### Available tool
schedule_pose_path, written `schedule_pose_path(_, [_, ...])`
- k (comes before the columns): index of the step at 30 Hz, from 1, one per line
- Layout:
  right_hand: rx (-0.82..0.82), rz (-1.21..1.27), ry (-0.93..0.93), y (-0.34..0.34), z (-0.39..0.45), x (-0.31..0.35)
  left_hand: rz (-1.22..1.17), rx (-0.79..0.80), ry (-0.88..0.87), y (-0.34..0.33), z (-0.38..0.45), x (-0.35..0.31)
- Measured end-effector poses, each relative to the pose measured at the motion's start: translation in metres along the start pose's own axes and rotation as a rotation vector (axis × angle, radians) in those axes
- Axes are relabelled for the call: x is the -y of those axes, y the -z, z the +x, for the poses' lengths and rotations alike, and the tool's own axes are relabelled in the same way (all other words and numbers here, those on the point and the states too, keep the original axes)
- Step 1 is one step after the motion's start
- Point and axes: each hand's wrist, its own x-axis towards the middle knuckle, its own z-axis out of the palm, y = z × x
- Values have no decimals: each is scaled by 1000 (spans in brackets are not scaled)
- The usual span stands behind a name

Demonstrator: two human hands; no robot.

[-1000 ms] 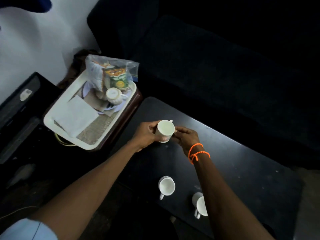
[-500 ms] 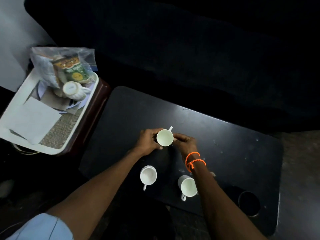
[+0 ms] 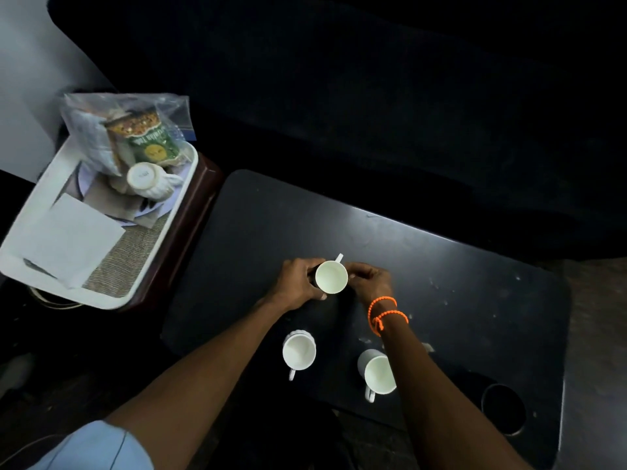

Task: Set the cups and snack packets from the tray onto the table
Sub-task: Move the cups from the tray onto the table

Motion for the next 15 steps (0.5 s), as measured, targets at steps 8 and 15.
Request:
schedule_pose_path(8, [-339, -163, 234, -36, -11, 77, 14, -148, 44, 62, 7, 5])
schedule_pose_path(15, [-36, -308, 447, -144, -26, 140, -77, -649, 41, 171, 1, 7])
